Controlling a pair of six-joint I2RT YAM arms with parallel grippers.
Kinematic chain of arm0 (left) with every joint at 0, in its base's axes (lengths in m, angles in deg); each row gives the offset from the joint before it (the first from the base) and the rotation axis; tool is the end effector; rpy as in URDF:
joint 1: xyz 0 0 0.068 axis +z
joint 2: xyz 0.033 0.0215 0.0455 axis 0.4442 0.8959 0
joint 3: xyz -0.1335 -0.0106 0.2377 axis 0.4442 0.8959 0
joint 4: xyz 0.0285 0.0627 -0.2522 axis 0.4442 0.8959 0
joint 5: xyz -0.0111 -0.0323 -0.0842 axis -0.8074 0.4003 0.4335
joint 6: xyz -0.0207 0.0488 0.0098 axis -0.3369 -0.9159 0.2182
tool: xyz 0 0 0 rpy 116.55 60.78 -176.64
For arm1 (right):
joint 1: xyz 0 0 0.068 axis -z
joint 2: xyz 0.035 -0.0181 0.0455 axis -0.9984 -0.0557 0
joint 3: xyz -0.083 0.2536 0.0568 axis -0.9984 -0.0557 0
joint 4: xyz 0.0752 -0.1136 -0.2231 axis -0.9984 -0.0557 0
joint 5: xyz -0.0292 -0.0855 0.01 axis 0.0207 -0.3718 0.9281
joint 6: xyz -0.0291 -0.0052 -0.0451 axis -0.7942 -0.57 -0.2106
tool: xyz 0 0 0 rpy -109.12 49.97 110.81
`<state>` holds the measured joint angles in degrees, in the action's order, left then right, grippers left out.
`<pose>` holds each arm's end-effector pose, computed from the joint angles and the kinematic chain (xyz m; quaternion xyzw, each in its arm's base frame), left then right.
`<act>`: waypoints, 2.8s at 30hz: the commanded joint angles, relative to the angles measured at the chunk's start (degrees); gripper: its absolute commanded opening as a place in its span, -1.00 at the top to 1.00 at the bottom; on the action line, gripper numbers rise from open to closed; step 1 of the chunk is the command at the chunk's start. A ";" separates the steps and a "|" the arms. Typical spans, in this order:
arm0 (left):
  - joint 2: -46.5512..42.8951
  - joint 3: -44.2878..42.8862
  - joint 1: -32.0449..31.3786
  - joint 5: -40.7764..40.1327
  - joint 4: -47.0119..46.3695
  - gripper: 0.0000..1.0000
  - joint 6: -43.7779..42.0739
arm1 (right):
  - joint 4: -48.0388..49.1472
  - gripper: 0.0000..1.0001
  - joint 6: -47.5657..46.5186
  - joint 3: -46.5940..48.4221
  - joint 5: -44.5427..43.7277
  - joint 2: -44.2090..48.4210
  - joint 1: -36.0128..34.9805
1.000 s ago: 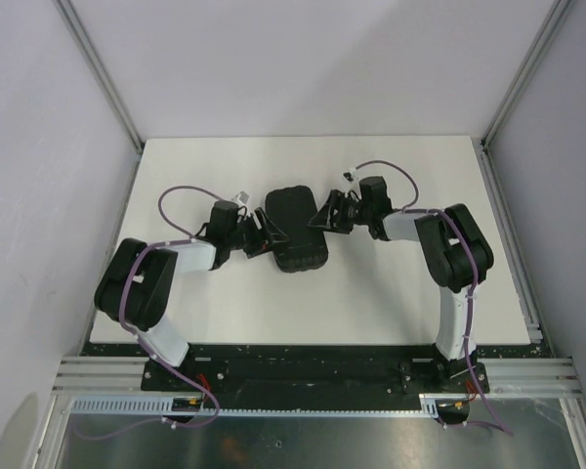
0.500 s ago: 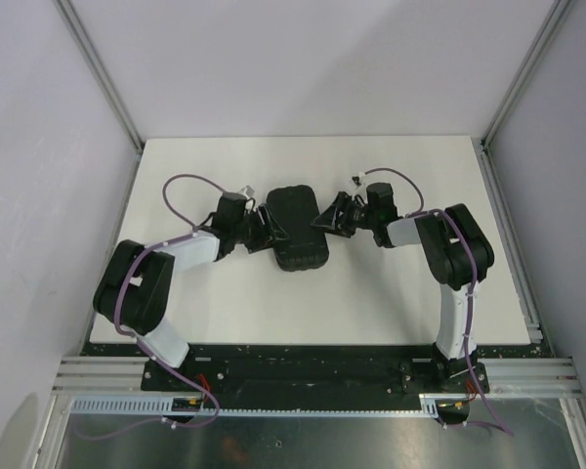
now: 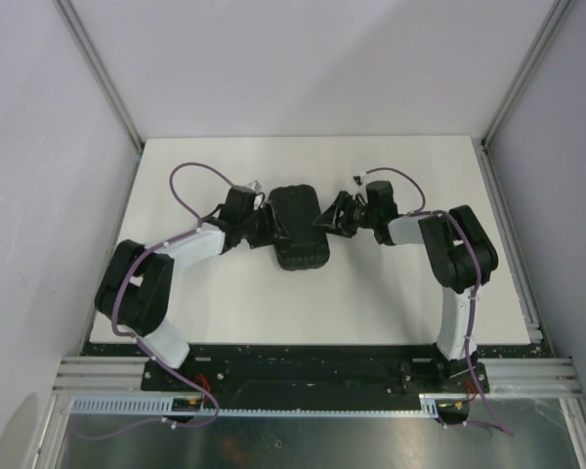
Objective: Pack the tool kit
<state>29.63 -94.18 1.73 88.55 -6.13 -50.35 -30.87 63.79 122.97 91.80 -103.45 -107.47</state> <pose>0.3070 -0.1492 0.1896 -0.0767 0.9161 -0.2875 0.2688 0.3729 0.1631 0.1238 0.0217 0.8487 0.4723 0.2370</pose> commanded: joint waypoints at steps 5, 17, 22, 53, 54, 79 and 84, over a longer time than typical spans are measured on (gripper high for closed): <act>-4.79 -10.73 -4.63 7.12 -10.50 -0.04 -1.21 | -22.50 0.56 -7.16 -5.93 -10.02 -5.57 -2.28; -5.57 -10.12 -5.41 6.07 -8.55 -0.05 -2.24 | -22.47 0.53 -7.19 -6.78 -12.00 -3.81 -2.55; -7.67 -6.97 -4.24 1.80 -7.08 -0.22 -2.66 | -22.48 0.45 -7.61 -6.75 -13.16 -1.44 -2.69; 1.21 15.24 7.16 1.35 -28.66 -0.58 8.76 | -32.87 -0.54 -19.71 7.01 -21.51 9.45 -5.47; 1.68 16.12 7.51 1.65 -30.72 -0.52 9.49 | -33.06 -0.53 -19.73 7.14 -21.19 9.18 -5.32; 1.18 25.36 10.23 0.93 -40.42 -0.25 11.22 | -36.66 -0.39 -20.63 7.98 -19.92 6.78 -3.94; 4.21 25.08 10.18 0.58 -42.73 -0.05 12.61 | -37.12 -0.37 -20.55 7.97 -19.66 6.19 -3.94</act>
<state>31.49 -69.22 11.56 90.71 -46.85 -38.20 -61.36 45.76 131.37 74.67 -94.14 -111.65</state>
